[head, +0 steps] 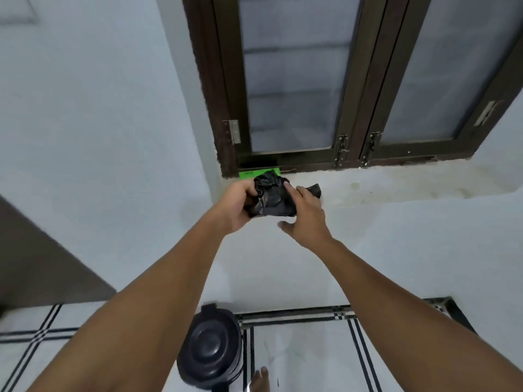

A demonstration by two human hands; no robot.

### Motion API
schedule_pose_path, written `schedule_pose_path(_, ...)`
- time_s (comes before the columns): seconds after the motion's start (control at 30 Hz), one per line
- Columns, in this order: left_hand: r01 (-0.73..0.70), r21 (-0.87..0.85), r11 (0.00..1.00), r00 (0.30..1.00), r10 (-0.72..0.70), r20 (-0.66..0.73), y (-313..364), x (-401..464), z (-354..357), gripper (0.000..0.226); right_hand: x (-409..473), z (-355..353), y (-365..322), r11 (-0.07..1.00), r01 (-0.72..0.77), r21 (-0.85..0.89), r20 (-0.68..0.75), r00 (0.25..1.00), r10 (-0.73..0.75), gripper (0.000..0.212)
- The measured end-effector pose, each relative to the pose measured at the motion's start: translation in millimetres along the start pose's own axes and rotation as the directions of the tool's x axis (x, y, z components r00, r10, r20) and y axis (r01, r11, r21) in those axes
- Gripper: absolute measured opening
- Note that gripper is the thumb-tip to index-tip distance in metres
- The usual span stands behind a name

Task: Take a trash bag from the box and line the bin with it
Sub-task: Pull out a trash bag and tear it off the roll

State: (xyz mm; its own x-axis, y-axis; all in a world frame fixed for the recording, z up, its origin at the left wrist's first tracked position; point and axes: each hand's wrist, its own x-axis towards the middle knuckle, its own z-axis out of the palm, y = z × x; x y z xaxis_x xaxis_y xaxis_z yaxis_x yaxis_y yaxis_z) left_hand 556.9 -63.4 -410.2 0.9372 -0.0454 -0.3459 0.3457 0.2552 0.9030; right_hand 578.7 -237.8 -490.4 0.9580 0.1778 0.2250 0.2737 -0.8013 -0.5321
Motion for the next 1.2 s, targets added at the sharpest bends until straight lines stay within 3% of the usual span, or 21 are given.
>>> schedule_pose_path(0.1,-0.016,-0.225,0.974,1.000,0.017,0.003,-10.5,-59.1,-12.0,0.037,-37.6,4.7,-17.8,0.985,0.099,0.138,-0.040,0.995,-0.094,0.035)
schedule_pose_path(0.17,-0.085,-0.504,0.860,0.996,0.079,-0.032,-19.4,-90.3,-23.2,0.039,-61.8,3.4,-41.7,0.886,-0.117,0.450,0.082,0.993,0.089,0.019)
schedule_pose_path(0.2,-0.122,-0.527,0.841,0.993,0.104,-0.064,-26.4,-102.5,-30.7,0.047,-73.7,3.1,-53.8,0.754,-0.284,0.592,0.211,0.958,0.196,0.019)
schedule_pose_path(0.23,-0.143,-0.435,0.889,0.989,0.110,-0.100,-33.2,-114.4,-39.5,0.059,-85.0,4.1,-64.5,0.600,-0.429,0.675,0.346,0.903,0.256,0.022)
schedule_pose_path(0.3,-0.078,0.022,0.997,0.984,0.080,-0.162,-45.8,-143.6,-57.1,0.088,-103.1,5.6,-87.4,0.397,-0.583,0.708,0.532,0.811,0.242,0.027)
schedule_pose_path(0.37,0.082,0.375,0.923,0.984,-0.014,-0.180,-61.5,-170.9,-76.2,0.101,-116.8,9.1,-108.1,0.291,-0.629,0.721,0.612,0.775,0.157,0.028)
schedule_pose_path(0.5,0.228,0.441,0.868,0.970,-0.239,-0.032,-88.5,-207.5,-122.2,0.076,-139.8,13.9,-148.4,0.113,-0.668,0.735,0.673,0.740,-0.003,0.028)
schedule_pose_path(0.6,0.182,0.365,0.913,0.983,-0.174,-0.055,-98.2,-229.4,-151.5,0.036,-151.7,19.3,-181.1,0.110,-0.660,0.743,0.667,0.743,-0.043,0.029)
schedule_pose_path(0.67,0.104,0.203,0.974,0.982,-0.068,-0.174,-100.1,-243.1,-168.6,0.015,-159.9,26.6,-203.5,0.186,-0.658,0.730,0.677,0.734,-0.057,0.042)
schedule_pose_path(0.77,-0.040,-0.062,0.997,0.913,0.011,-0.409,-95.0,-255.0,-192.2,0.012,-175.6,40.0,-225.4,0.419,-0.662,0.622,0.759,0.641,-0.114,0.075)
schedule_pose_path(0.83,-0.106,-0.173,0.979,0.868,0.007,-0.497,-89.2,-265.3,-216.3,0.014,-193.6,56.4,-244.2,0.497,-0.650,0.575,0.795,0.588,-0.149,0.065)
schedule_pose_path(0.93,-0.151,-0.204,0.967,0.846,0.019,-0.533,-84.9,-279.1,-242.0,0.012,-219.1,77.5,-269.3,0.447,-0.637,0.629,0.747,0.654,-0.118,0.038)
schedule_pose_path(1.0,-0.138,-0.173,0.975,0.854,0.029,-0.520,-90.1,-283.4,-254.6,0.014,-232.4,91.6,-278.3,0.353,-0.639,0.684,0.704,0.704,-0.089,0.045)
schedule_pose_path(1.1,-0.126,-0.189,0.974,0.849,0.008,-0.529,-100.7,-287.1,-266.9,0.020,-247.4,101.6,-282.6,0.288,-0.651,0.703,0.703,0.697,-0.139,0.061)
schedule_pose_path(1.2,-0.097,-0.216,0.971,0.853,-0.031,-0.520,-111.9,-291.4,-270.4,0.018,-258.9,105.4,-283.9,0.320,-0.623,0.714,0.686,0.714,-0.140,0.045)
